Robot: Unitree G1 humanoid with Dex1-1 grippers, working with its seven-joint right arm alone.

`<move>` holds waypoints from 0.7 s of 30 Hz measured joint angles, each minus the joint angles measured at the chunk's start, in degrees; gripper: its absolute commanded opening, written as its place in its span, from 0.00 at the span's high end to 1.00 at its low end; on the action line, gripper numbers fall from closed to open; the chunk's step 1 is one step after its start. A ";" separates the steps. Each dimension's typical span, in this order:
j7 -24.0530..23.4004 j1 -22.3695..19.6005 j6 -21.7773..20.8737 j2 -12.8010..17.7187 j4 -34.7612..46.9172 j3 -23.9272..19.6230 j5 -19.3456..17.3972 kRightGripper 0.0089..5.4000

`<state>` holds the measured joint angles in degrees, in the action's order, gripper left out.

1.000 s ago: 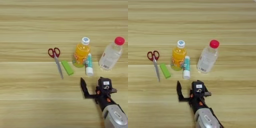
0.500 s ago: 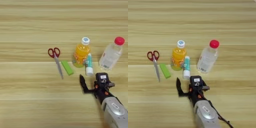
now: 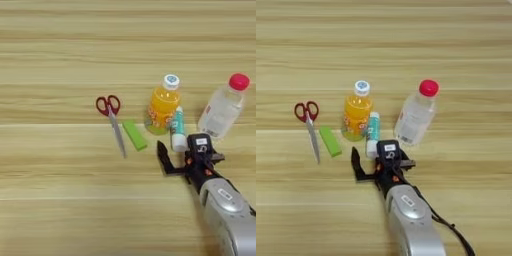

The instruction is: Move the objects on the table

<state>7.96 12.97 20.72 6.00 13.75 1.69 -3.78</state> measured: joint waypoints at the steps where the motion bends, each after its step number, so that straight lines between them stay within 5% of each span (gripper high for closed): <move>1: 0.00 -0.63 0.00 0.06 -0.56 -0.17 -0.01 0.00; 16: 0.02 -3.73 -0.16 0.18 -4.02 -1.34 0.23 0.00; 21: 0.05 -3.74 -0.25 0.22 -4.39 -1.58 0.22 0.09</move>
<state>8.01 9.23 20.47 6.22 9.36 0.11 -3.56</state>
